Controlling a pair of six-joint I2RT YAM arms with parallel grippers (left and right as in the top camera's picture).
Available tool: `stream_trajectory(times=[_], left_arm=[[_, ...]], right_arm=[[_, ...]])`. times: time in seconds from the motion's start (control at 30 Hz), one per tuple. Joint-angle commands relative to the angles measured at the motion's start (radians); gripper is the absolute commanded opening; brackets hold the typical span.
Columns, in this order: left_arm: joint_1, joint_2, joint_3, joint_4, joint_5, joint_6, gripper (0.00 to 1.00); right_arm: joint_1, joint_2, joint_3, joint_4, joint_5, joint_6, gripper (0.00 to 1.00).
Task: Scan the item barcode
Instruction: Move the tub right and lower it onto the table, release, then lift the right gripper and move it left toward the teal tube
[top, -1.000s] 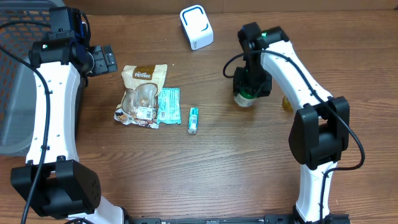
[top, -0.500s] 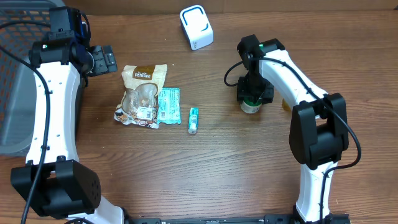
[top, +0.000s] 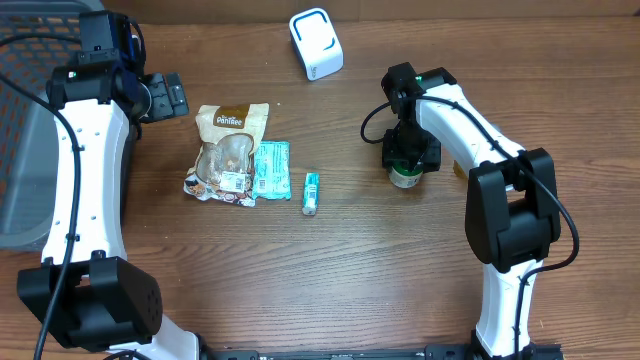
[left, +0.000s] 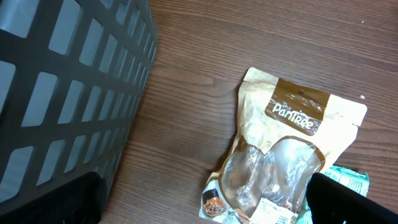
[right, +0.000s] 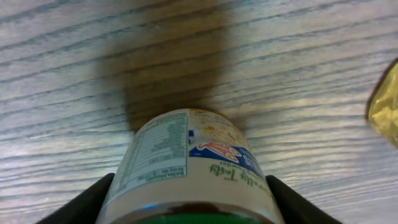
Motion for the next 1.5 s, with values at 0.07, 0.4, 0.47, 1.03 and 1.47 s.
stream_trajectory(times=[0.07,0.4,0.47,1.03,1.47], left_arm=[[0.008,-0.002,0.015,0.0,-0.013,0.004,1.0],[0.008,-0.002,0.015,0.0,-0.014,0.004,1.0],[0.008,-0.002,0.015,0.0,-0.013,0.004,0.99],[0.008,-0.002,0.015,0.0,-0.013,0.004,1.0],[0.008,-0.002,0.015,0.0,-0.013,0.004,1.0]], right_arm=[[-0.006,-0.008,0.0,0.002,0.011,0.005,0.79],[-0.008,-0.008,0.0,0.004,0.043,0.004,0.9],[-0.009,-0.008,0.0,0.007,0.074,0.004,0.9],[-0.01,-0.009,0.134,0.007,0.079,-0.053,0.98],[-0.009,-0.009,0.156,0.17,0.049,-0.053,1.0]])
